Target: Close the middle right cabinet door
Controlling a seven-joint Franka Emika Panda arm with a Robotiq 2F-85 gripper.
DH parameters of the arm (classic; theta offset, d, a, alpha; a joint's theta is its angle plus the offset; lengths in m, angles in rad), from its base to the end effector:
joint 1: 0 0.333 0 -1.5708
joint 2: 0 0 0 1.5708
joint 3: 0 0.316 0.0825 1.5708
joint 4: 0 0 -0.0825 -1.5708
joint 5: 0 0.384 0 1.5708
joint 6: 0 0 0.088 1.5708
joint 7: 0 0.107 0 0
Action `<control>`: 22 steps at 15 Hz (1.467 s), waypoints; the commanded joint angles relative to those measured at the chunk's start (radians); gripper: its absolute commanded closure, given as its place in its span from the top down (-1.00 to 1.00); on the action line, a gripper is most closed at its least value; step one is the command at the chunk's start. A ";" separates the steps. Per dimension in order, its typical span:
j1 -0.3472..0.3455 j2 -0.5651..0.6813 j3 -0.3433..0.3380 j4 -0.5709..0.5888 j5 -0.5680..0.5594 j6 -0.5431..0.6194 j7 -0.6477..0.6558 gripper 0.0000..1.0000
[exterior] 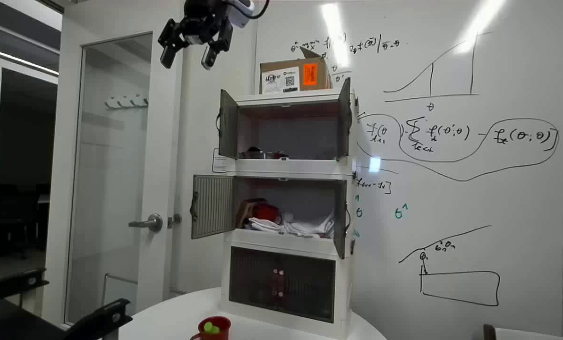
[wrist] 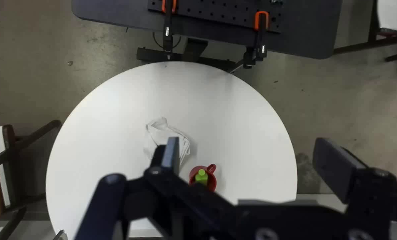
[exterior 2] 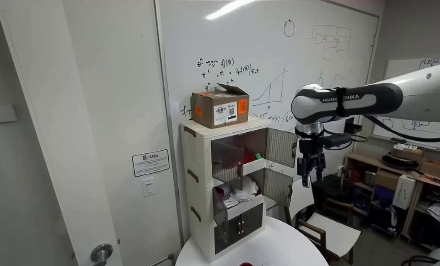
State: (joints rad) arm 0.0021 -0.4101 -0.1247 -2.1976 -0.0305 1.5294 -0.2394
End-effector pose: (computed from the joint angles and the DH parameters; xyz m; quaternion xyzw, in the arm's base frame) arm 0.3968 -0.0578 0.5263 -0.9892 -0.0675 0.1264 0.0320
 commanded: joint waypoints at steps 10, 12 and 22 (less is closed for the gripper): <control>-0.013 -0.003 0.011 0.000 0.001 0.003 0.007 1.00; -0.019 -0.009 0.012 0.001 -0.008 0.011 0.018 1.00; -0.103 0.019 -0.104 0.243 -0.137 -0.010 -0.114 1.00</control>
State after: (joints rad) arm -0.0843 -0.4374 -0.1925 -2.0606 -0.1639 1.5330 -0.3067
